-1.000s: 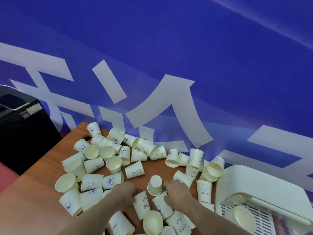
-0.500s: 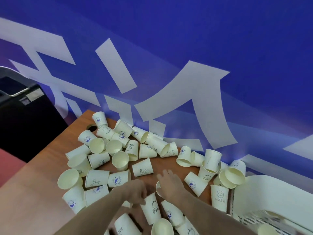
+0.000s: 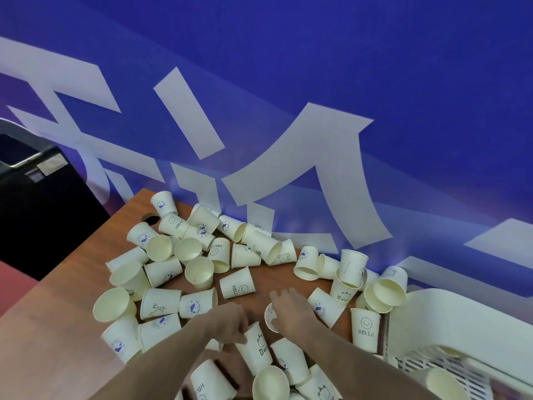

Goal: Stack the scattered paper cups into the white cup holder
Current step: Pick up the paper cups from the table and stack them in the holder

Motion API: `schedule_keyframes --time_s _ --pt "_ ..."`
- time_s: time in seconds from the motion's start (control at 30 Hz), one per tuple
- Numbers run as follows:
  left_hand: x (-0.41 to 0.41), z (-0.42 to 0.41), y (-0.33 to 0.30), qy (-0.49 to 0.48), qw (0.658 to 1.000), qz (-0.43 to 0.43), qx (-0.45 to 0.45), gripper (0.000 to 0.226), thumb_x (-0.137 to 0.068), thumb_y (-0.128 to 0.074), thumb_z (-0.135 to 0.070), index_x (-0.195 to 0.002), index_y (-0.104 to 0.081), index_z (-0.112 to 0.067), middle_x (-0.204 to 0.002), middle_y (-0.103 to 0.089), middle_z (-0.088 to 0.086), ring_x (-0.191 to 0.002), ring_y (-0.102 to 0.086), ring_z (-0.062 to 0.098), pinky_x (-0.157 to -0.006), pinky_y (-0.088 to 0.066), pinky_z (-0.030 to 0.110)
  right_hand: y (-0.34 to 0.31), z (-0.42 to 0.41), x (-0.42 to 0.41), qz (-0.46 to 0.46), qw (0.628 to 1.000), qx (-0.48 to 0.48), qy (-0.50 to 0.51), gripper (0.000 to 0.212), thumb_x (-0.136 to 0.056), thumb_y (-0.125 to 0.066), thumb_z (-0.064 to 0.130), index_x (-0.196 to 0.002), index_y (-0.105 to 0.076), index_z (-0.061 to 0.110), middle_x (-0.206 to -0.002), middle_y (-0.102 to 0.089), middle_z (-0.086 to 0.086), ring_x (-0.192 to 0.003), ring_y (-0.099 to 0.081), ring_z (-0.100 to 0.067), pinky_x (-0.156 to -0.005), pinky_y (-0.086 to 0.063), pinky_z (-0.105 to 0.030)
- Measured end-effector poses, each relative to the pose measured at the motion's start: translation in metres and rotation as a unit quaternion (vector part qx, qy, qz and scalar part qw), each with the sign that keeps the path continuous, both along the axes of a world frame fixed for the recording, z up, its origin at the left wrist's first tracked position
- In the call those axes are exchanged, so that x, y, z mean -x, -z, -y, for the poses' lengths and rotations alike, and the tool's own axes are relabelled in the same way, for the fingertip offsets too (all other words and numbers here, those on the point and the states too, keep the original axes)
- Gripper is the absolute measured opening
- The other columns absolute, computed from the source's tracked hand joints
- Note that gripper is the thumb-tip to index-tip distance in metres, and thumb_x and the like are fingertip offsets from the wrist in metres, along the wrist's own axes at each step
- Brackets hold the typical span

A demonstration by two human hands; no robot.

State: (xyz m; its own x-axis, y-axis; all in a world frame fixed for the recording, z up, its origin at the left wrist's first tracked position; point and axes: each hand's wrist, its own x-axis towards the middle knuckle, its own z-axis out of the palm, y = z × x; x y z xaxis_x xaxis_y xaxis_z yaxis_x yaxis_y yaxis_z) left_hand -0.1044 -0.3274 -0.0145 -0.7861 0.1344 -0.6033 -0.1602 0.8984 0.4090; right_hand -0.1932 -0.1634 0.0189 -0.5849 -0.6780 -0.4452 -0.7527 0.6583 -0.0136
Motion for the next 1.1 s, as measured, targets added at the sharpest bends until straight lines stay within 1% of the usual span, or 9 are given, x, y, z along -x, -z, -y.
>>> schedule_keyframes --time_s 0.17,0.33,0.6,0.63,0.7,0.8,0.87,0.93,1.1 --pt "0.001 -0.007 -0.011 -0.008 0.999 -0.023 0.039 0.023 -0.088 -0.065 -0.035 -0.098 -0.073 -0.016 -0.097 -0.069 0.003 -0.092 -0.062 0.021 -0.082 -0.053 0.036 -0.021 -0.010 -0.003 0.024 0.986 0.107 0.124 0.042 -0.091 -0.062 0.037 -0.124 -0.046 0.017 -0.123 -0.056 -0.008 -0.116 -0.049 -0.025 -0.095 -0.043 -0.035" --pt "0.001 -0.015 -0.017 -0.046 0.995 -0.058 0.067 0.025 -0.089 -0.064 -0.040 -0.103 -0.069 -0.020 -0.111 -0.063 -0.001 -0.103 -0.058 0.019 -0.088 -0.051 0.034 -0.034 -0.027 -0.008 0.092 0.920 0.232 0.302 0.043 -0.086 -0.067 0.044 -0.116 -0.052 0.017 -0.114 -0.062 -0.002 -0.106 -0.057 -0.019 -0.084 -0.043 -0.028" --pt "-0.009 -0.030 -0.027 -0.013 0.992 -0.082 0.096 0.022 -0.089 -0.063 -0.037 -0.094 -0.068 -0.016 -0.101 -0.065 0.003 -0.099 -0.060 0.022 -0.076 -0.048 0.031 -0.027 -0.070 -0.023 0.252 0.885 0.224 0.320 0.088 -0.075 -0.077 0.044 -0.150 -0.033 0.026 -0.146 -0.045 -0.001 -0.125 -0.049 -0.016 -0.100 -0.043 -0.028" --pt "-0.010 -0.032 -0.029 -0.006 0.992 -0.085 0.094 0.022 -0.089 -0.063 -0.036 -0.093 -0.068 -0.015 -0.096 -0.064 0.002 -0.098 -0.060 0.022 -0.076 -0.048 0.031 -0.026 -0.075 -0.025 0.272 0.879 0.226 0.320 0.093 -0.074 -0.078 0.043 -0.151 -0.029 0.028 -0.146 -0.044 -0.002 -0.120 -0.051 -0.016 -0.095 -0.047 -0.028" --pt "-0.011 -0.035 -0.034 0.001 0.992 -0.090 0.086 0.020 -0.090 -0.062 -0.036 -0.093 -0.068 -0.016 -0.093 -0.061 0.001 -0.098 -0.059 0.021 -0.075 -0.046 0.031 -0.029 -0.082 -0.029 0.319 0.860 0.229 0.326 0.094 -0.071 -0.081 0.039 -0.150 -0.030 0.032 -0.143 -0.043 -0.001 -0.106 -0.058 -0.016 -0.069 -0.056 -0.026" --pt "-0.010 -0.042 -0.040 0.007 0.992 -0.099 0.078 0.016 -0.091 -0.061 -0.036 -0.093 -0.066 -0.022 -0.101 -0.062 0.001 -0.101 -0.058 0.021 -0.072 -0.041 0.029 -0.031 -0.087 -0.032 0.336 0.857 0.212 0.328 0.065 -0.069 -0.082 0.033 -0.126 -0.050 0.030 -0.122 -0.056 -0.003 -0.084 -0.066 -0.015 -0.053 -0.055 -0.026" --pt "-0.008 -0.047 -0.045 0.010 0.990 -0.112 0.080 0.016 -0.092 -0.060 -0.037 -0.098 -0.066 -0.023 -0.107 -0.060 0.000 -0.105 -0.056 0.020 -0.075 -0.039 0.028 -0.034 -0.092 -0.033 0.304 0.865 0.217 0.335 0.035 -0.071 -0.076 0.027 -0.099 -0.057 0.022 -0.098 -0.067 -0.011 -0.068 -0.068 -0.020 -0.061 -0.060 -0.043" --pt "-0.005 -0.053 -0.051 0.011 0.990 -0.122 0.076 0.022 -0.092 -0.060 -0.036 -0.103 -0.067 -0.018 -0.113 -0.060 0.002 -0.108 -0.056 0.020 -0.077 -0.039 0.027 -0.037 -0.096 -0.033 0.273 0.872 0.226 0.338 0.018 -0.072 -0.072 0.022 -0.084 -0.057 0.021 -0.089 -0.069 -0.015 -0.065 -0.070 -0.026 -0.069 -0.060 -0.047" --pt "0.001 -0.070 -0.065 0.031 0.984 -0.150 0.085 0.019 -0.091 -0.060 -0.036 -0.100 -0.067 -0.020 -0.109 -0.062 0.002 -0.104 -0.055 0.020 -0.077 -0.040 0.030 -0.053 -0.110 -0.038 0.239 0.894 0.238 0.295 0.010 -0.083 -0.069 0.018 -0.090 -0.061 0.020 -0.080 -0.062 -0.004 -0.052 -0.063 -0.014 -0.053 -0.055 -0.029"
